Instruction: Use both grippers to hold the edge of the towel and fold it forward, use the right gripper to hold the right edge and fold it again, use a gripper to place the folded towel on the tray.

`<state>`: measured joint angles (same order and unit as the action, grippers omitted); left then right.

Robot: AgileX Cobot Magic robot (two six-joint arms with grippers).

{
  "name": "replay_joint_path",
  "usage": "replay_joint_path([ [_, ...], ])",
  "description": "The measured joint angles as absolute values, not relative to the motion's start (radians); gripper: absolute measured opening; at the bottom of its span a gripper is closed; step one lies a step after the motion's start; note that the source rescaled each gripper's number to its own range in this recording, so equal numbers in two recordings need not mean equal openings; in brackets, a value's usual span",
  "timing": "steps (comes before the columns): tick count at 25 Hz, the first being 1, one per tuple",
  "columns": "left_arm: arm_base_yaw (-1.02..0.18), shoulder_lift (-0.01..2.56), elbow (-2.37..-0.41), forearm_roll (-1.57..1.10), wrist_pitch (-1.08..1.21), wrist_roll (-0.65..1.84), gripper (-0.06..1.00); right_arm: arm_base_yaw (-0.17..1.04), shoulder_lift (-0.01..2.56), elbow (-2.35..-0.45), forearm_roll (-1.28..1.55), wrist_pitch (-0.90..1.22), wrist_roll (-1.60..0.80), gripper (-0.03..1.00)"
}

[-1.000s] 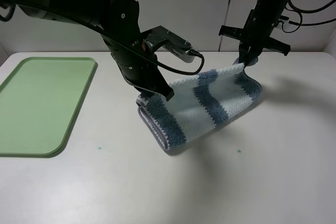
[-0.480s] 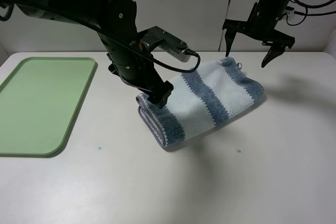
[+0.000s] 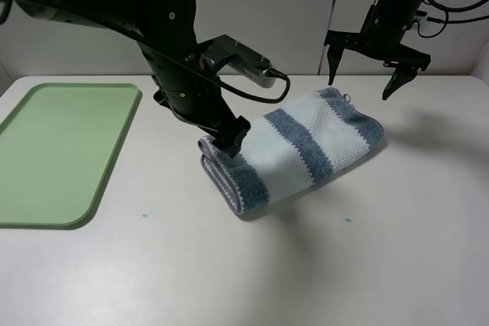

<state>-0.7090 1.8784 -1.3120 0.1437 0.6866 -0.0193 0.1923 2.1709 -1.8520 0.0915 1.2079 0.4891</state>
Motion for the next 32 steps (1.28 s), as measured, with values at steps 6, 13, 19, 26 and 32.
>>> replay_joint_path([
  [6, -0.709, 1.789, -1.317, 0.145, 0.773, -0.018, 1.0, 0.192, 2.121, -1.852, 0.115, 1.208, 0.384, 1.0],
  [13, -0.709, 1.615, -1.319, 0.147, 0.843, -0.019, 1.0, 0.192, 2.023, -1.852, 0.107, 1.21, 0.224, 1.0],
  [19, -0.709, 1.442, -1.319, 0.147, 0.91, -0.023, 1.0, 0.192, 1.936, -1.852, 0.106, 1.212, 0.091, 1.0],
  [26, -0.709, 1.218, -1.316, 0.152, 1.03, -0.023, 0.99, 0.192, 1.841, -1.838, 0.104, 1.215, -0.031, 1.0],
  [32, -0.709, 0.924, -1.153, 0.163, 1.049, -0.029, 0.99, 0.192, 1.795, -1.781, 0.107, 1.215, -0.072, 1.0],
])
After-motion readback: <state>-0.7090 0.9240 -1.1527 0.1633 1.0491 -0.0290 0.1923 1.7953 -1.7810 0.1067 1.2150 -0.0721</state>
